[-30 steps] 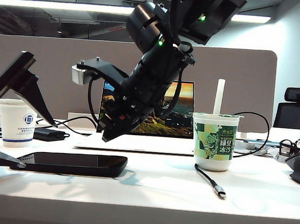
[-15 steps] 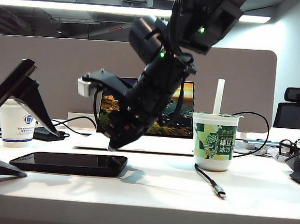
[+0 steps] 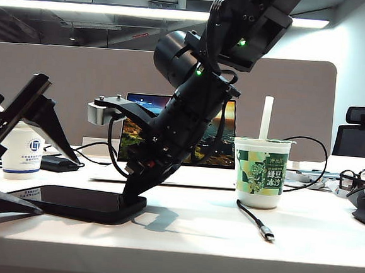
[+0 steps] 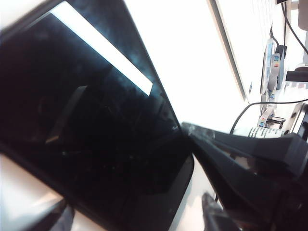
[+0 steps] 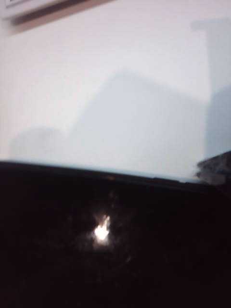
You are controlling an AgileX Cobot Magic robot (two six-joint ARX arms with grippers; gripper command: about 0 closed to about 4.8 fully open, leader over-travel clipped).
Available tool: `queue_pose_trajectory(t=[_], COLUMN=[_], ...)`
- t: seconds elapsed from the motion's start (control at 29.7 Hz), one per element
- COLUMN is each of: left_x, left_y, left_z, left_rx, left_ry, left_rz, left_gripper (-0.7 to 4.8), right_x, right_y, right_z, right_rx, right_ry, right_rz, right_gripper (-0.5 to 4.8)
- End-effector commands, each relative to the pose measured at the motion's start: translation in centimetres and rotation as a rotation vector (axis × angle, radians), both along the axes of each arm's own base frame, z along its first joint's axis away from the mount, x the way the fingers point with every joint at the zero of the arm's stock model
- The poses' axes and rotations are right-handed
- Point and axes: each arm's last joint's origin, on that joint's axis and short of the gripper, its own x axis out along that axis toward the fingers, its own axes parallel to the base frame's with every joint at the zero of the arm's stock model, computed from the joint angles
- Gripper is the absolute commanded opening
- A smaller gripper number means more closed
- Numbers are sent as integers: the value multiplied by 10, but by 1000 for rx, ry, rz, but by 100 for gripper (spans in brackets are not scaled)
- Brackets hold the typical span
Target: Pick up the black phone, pick up the charger plug, insert the charger plug into the phone's charging port, and finally place the connected phone back on the desk.
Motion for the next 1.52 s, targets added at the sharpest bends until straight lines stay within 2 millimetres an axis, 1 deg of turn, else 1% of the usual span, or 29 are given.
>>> queue_pose_trajectory(t=[0.03,0.17,0.27,0.4,0.51,0.64,0.84,0.94,1.18,1.52], left_x=[0,3,6,7,7,7,7,7,8,8], left_y=[1,0,-2,-2,-3,-3,-3,-3,-4,-4], left_z=[-2,-3,-5,-9,-10,-9,-9,-9,-8,-7], left_rx=[29,25,6,2,3,1,-11,-11,-15,-8], left_ry=[6,-8,-20,-10,-6,-7,-5,-5,-18,-40], left_rz=[35,33,11,1,1,-2,-21,-20,-21,-46], left_gripper=[350,350,350,350,350,350,350,350,349,348], right_x=[0,2,3,7,10,10,11,10,6,-3], right_y=[4,7,7,7,7,7,9,8,11,19], right_z=[7,14,14,15,17,13,2,0,1,1], right_rx=[34,65,63,30,37,23,1,-5,64,104], right_ry=[25,21,15,-59,-78,-78,-58,-51,26,76], right_rz=[35,51,47,-28,-56,-64,-64,-64,20,92], right_gripper=[-1,-1,-1,-1,-1,-1,-1,-1,-1,-1])
